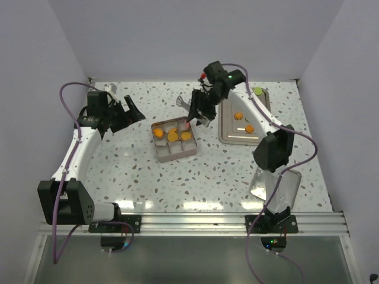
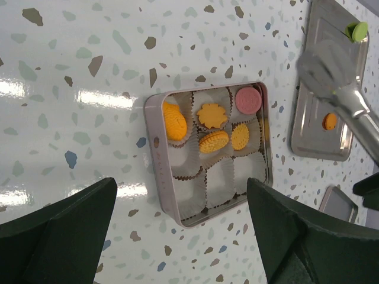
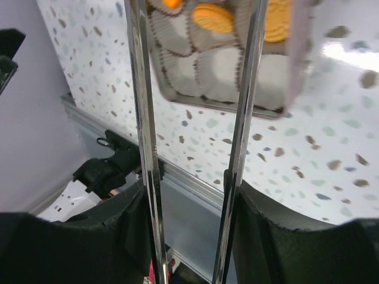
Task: Pack the cookies
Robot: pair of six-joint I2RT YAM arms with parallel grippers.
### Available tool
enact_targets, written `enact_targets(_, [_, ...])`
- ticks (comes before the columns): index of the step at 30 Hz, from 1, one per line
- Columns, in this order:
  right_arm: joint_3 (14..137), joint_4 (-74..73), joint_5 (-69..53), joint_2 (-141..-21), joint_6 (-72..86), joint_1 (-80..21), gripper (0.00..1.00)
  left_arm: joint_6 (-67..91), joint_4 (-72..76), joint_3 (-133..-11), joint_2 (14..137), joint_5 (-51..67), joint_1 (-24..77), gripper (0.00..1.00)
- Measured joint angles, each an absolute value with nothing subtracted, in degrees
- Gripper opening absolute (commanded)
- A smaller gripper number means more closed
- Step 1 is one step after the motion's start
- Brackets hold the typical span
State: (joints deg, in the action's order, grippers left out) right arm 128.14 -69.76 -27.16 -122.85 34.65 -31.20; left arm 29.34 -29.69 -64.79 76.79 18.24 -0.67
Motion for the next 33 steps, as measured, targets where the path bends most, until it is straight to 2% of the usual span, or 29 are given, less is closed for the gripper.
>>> enact_targets(9, [113.9,-74.1,-18.9,-112.5,27.5,-17.6,0.49,29.3,-29.6,-64.8,76.8,18.2,-0.7,0.97])
enact_targets(15, [105.8,-75.9,-15.2,-111.0,24.4,-11.1,0.49,29.3,-29.6,-64.8,76.9,18.3,-0.7,0.97])
enact_targets(33, [106.8,-76.9,-7.6,-117.4,21.6,-10.9,0.49,29.3,-29.5,-64.8,78.1,18.2,-0.7,0.97])
